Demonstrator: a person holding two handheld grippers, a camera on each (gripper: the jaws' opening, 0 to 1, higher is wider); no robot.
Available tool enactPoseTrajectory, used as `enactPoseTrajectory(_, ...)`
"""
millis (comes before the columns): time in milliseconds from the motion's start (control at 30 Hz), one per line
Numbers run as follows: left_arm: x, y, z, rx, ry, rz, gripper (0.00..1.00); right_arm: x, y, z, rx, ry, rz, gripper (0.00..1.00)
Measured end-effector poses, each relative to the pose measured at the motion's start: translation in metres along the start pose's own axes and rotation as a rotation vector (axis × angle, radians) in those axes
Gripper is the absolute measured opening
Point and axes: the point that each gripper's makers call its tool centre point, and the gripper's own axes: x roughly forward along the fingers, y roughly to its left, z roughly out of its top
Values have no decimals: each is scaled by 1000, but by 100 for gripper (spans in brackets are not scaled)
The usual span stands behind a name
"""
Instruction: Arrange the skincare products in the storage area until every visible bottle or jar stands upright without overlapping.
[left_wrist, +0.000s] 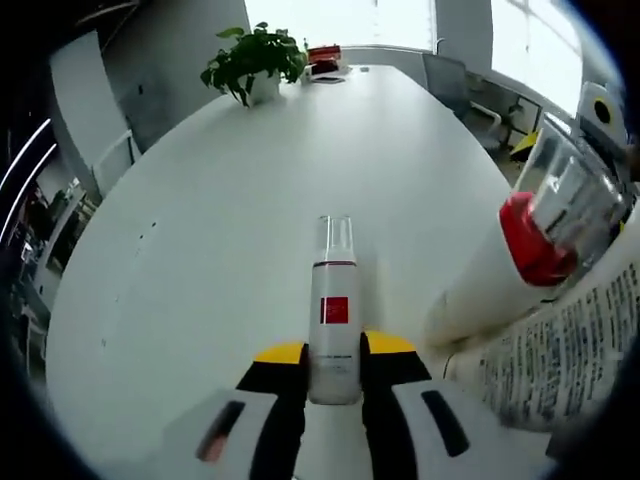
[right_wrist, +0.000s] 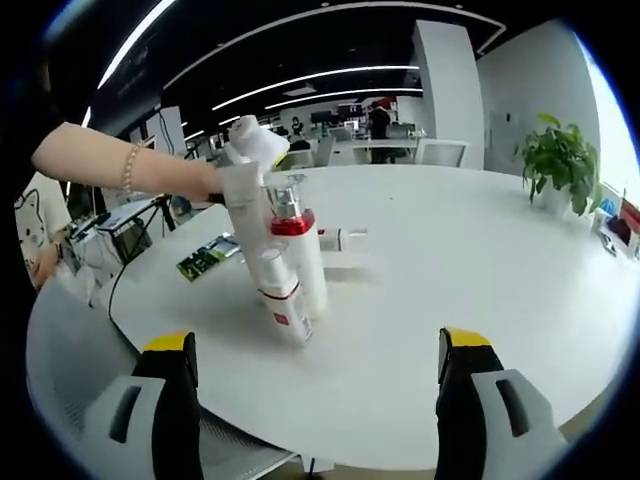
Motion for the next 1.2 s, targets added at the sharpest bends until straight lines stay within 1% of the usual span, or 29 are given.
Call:
enactPoseTrajectory(67,-3,6,-5,-15,-11,13,22,0,2,3,-7,-2,5,100)
enactPoseTrajectory(167,-10,3,1,-20,-21,31,22,0,5,4,-19,-3,12,100)
enactPoseTrajectory(233,-15,10,-2,-37,-36,49,22,-2,7,7,-26,-5,18,100)
enactPoseTrajectory(300,-26,14,-3,-58,-51,69,22,-2,8,8,-31,-4,23,100)
enactPoseTrajectory(333,-29,11,-1,-64,-56,76,22,-2,8,8,-32,-5,24,100)
enactPoseTrajectory(400,-38,14,-3,-91,-78,94,22,-3,10,11,-36,-10,33,100)
enactPoseTrajectory(467,-56,11,-6,-114,-91,115,22,-2,13,13,-47,-9,45,100)
enactPoseTrajectory(500,-61,12,-8,-121,-97,125,22,-1,14,13,-53,-10,53,100)
enactPoseTrajectory(533,-61,13,-8,-123,-99,128,22,0,15,14,-55,-11,56,100)
enactPoseTrajectory(600,-73,17,-13,-161,-119,150,22,3,21,17,-66,-15,76,100)
enactPoseTrajectory(800,-104,20,-29,-211,-144,204,22,11,38,21,-106,-15,132,100)
enactPoseTrajectory(933,-127,22,-36,-256,-172,247,22,16,50,24,-128,-19,166,100)
enactPoseTrajectory(1000,-135,25,-41,-271,-183,267,22,17,54,25,-132,-22,178,100)
enactPoseTrajectory(1067,-148,23,-43,-295,-203,290,22,19,60,27,-141,-23,192,100)
enactPoseTrajectory(1133,-161,20,-45,-340,-242,307,22,20,65,26,-143,-25,208,100)
enactPoseTrajectory(1200,-167,23,-52,-358,-253,323,22,21,71,25,-146,-22,220,100)
